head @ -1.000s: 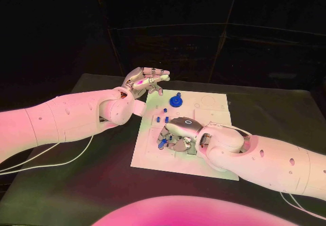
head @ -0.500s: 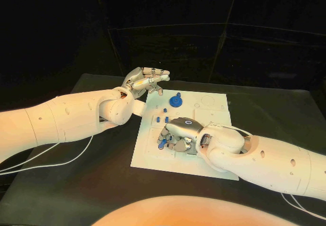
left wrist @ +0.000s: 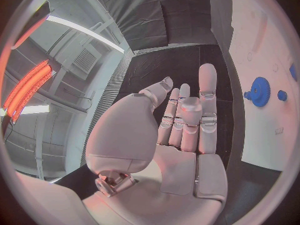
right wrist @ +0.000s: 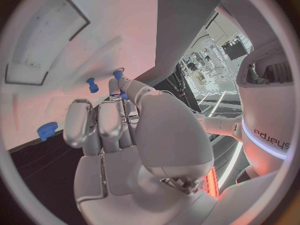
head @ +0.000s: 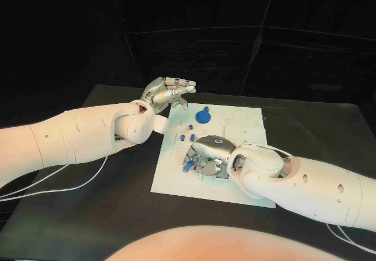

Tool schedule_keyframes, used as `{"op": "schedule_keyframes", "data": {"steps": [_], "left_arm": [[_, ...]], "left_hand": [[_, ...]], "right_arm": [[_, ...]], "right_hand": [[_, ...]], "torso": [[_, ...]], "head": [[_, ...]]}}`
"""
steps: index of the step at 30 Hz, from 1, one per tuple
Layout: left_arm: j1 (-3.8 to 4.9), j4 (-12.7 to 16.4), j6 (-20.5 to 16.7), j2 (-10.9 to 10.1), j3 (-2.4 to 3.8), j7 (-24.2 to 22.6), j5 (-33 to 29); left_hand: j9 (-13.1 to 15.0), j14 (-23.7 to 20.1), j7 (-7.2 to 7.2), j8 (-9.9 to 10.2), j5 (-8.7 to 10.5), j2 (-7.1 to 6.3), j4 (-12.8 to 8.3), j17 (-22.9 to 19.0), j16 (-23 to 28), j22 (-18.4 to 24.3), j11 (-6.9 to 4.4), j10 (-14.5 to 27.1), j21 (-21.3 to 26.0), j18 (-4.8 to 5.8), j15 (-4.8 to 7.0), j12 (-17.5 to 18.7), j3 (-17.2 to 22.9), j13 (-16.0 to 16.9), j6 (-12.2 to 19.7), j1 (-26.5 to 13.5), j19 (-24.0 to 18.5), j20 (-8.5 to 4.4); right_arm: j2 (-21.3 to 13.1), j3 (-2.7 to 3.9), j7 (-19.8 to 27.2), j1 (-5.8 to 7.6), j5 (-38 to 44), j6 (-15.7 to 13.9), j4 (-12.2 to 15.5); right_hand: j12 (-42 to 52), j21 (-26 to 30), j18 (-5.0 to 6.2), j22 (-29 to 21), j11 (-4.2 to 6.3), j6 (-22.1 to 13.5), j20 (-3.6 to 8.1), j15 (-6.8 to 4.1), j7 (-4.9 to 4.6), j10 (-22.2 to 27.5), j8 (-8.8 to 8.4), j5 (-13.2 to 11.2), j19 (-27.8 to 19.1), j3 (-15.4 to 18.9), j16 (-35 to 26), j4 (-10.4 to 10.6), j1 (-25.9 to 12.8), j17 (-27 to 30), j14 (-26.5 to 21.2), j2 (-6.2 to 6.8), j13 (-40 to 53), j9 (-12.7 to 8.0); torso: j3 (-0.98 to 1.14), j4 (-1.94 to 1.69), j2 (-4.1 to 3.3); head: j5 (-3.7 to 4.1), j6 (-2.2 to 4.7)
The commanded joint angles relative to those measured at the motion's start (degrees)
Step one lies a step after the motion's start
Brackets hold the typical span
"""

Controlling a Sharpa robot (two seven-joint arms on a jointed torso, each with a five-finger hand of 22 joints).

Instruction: Assemble the parts on the task board

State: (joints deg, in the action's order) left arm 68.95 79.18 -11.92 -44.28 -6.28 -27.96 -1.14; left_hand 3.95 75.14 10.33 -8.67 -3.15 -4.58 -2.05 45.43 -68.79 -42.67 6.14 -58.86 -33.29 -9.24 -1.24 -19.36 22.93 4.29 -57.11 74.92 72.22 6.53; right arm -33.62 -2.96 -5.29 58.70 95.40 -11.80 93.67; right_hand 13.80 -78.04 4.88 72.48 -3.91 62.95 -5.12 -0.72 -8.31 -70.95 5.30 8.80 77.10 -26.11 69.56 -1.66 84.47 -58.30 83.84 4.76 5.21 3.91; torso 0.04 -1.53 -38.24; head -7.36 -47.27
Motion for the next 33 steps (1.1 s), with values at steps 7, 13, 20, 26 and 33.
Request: {"op": "schedule_keyframes", "data": {"steps": [7,13,20,26,33], "left_arm": [[0.09,0.0,0.6,0.1,0.05,-0.3,-0.2],[0.09,0.1,0.7,0.1,0.05,-0.2,-0.2],[0.09,0.0,0.6,0.1,0.05,-0.2,-0.2],[0.09,0.0,0.7,0.1,0.05,-0.2,-0.2],[0.09,0.0,0.7,0.1,0.05,-0.2,-0.2]], "left_hand": [[-0.1,-0.4,0.06,0.2,-0.2,0.46,0.1,-0.2,0.1,0.1,0.1,0.5,0.4,-1.17,0.01,-0.3,-0.4,0.1,0.5,0.2,-0.3,0.2],[-0.1,-0.4,0.06,0.2,-0.2,0.46,0.1,-0.2,0.1,0.1,0.1,0.5,0.4,-1.17,0.01,-0.3,-0.4,0.1,0.5,0.2,-0.3,0.2],[-0.1,-0.4,0.06,0.2,-0.2,0.46,0.1,-0.2,0.1,0.1,0.1,0.5,0.4,-1.17,0.01,-0.3,-0.4,0.1,0.5,0.2,-0.3,0.2],[-0.1,-0.4,0.06,0.2,-0.2,0.46,0.1,-0.2,0.1,0.1,0.1,0.5,0.4,-1.17,0.01,-0.3,-0.4,0.1,0.5,0.2,-0.3,0.2],[-0.1,-0.4,0.06,0.2,-0.2,0.46,0.1,-0.2,0.1,0.1,0.1,0.5,0.4,-1.17,0.01,-0.3,-0.4,0.1,0.5,0.2,-0.3,0.2]], "right_arm": [[0.2,0.0,0.2,0.06,-0.3,0.7,0.1],[0.3,0.0,0.4,0.06,-0.2,0.8,0.0],[0.4,0.0,0.7,0.06,-0.1,0.7,0.1],[0.5,0.0,0.2,0.06,0.2,1.2,0.0],[0.4,0.0,-0.7,0.06,0.9,2.2,0.0]], "right_hand": [[-0.3,-0.3,-0.42,0.1,0.17,0.2,-0.23,-0.16,-0.16,-0.1,0.15,0.3,-0.1,-0.3,0.2,-0.1,-0.5,0.0,1.3,-0.05,0.0,0.1],[-0.4,-0.3,-0.42,0.0,0.17,0.2,-0.23,-0.16,-0.16,-0.1,0.14,0.3,-0.1,-0.3,0.2,-0.1,-0.6,0.0,1.3,-0.03,0.0,0.1],[-0.4,-0.2,-0.41,0.0,0.18,0.2,-0.23,-0.16,-0.15,-0.1,0.13,0.3,-0.1,-0.3,0.2,-0.1,-0.7,0.0,1.3,-0.02,0.0,0.1],[-0.5,-0.2,-0.41,0.0,0.18,0.2,-0.23,-0.16,-0.15,-0.1,0.11,0.3,-0.2,-0.2,0.2,-0.1,-0.8,0.1,1.3,0.01,0.0,0.1],[-0.5,-0.2,-0.39,-0.1,0.18,0.2,-0.24,-0.16,-0.15,-0.2,0.07,0.3,-0.2,-0.2,0.2,-0.1,-1.0,0.2,1.3,0.08,0.1,0.1]], "torso": [[0.0,-0.02,0.02],[-0.02,-0.04,-0.02],[-0.01,0.0,0.02],[0.01,-0.03,0.05],[0.01,-0.01,0.01]], "head": [[-0.05,-0.03],[-0.08,-0.1],[-0.13,-0.16],[-0.12,-0.22],[-0.16,-0.27]]}}
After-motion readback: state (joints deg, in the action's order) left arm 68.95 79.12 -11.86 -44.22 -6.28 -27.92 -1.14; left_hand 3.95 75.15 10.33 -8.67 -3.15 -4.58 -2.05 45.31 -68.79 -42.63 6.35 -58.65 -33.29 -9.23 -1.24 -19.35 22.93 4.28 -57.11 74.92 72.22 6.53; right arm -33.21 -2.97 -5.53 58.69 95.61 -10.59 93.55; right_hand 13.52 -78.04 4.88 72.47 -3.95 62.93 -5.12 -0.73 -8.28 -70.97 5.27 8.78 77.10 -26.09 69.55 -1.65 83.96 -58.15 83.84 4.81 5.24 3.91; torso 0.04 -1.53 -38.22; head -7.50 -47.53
